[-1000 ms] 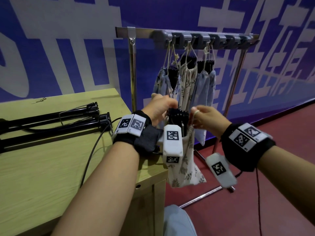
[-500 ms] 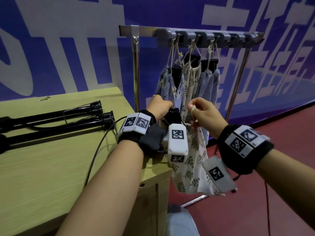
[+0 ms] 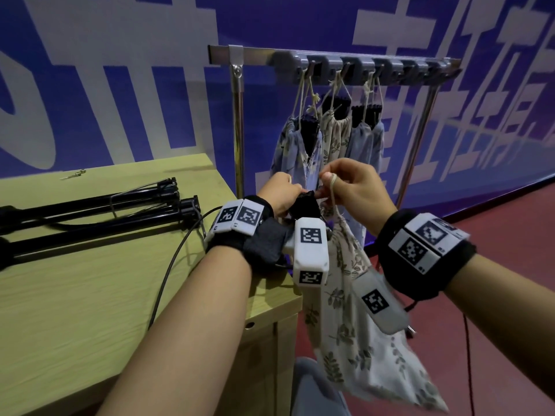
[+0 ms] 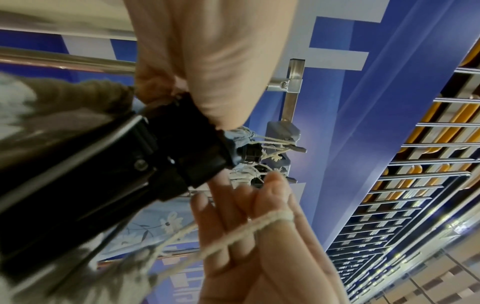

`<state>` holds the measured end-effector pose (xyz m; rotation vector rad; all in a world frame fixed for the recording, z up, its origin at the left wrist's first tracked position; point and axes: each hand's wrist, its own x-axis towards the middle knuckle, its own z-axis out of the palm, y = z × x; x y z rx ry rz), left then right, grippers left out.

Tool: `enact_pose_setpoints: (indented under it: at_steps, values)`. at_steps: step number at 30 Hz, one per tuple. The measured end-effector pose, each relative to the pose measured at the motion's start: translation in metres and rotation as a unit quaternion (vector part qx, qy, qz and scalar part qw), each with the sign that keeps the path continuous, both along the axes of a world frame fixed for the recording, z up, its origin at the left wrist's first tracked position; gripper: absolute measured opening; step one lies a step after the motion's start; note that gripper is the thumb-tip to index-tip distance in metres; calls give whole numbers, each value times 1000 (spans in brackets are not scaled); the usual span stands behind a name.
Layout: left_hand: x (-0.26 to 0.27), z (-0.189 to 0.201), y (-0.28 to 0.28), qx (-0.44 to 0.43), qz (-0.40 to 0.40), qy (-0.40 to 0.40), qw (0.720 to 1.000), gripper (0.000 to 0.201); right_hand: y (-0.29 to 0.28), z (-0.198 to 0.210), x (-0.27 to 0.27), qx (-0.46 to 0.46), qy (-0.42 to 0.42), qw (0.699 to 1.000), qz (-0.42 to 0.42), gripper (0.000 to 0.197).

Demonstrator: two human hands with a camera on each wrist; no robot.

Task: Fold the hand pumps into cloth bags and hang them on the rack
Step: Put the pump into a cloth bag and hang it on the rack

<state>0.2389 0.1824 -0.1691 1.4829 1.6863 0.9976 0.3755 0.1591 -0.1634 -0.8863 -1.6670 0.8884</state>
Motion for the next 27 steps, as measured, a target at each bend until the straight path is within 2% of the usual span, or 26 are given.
enact_pose_setpoints:
  at_steps: [5, 8, 11, 13, 17, 21, 27]
  values:
    - [2, 1, -6, -42, -10, 63, 997, 32, 1, 5, 7, -56, 67, 996, -14, 24]
    - [7, 0, -9, -26, -7, 54, 998, 32, -1, 6, 5, -82, 60, 995, -18, 25]
    - [9, 1, -8, 44, 17, -63, 997, 17, 2, 14, 12, -59, 38, 997, -41, 26]
    - [7, 3, -9, 72, 50, -153, 984, 36, 4, 19, 21, -35, 22, 998, -37, 25]
    - [5, 5, -8, 92, 71, -225, 967, 38, 3, 12, 25, -45, -10, 999, -16, 23]
    - [7, 4, -8, 89, 66, -212, 971, 35, 6, 3, 18, -78, -12, 995, -58, 26]
    - [3, 4, -8, 115, 63, -167, 977, 32, 8, 6, 11, -108, -35, 992, -57, 44]
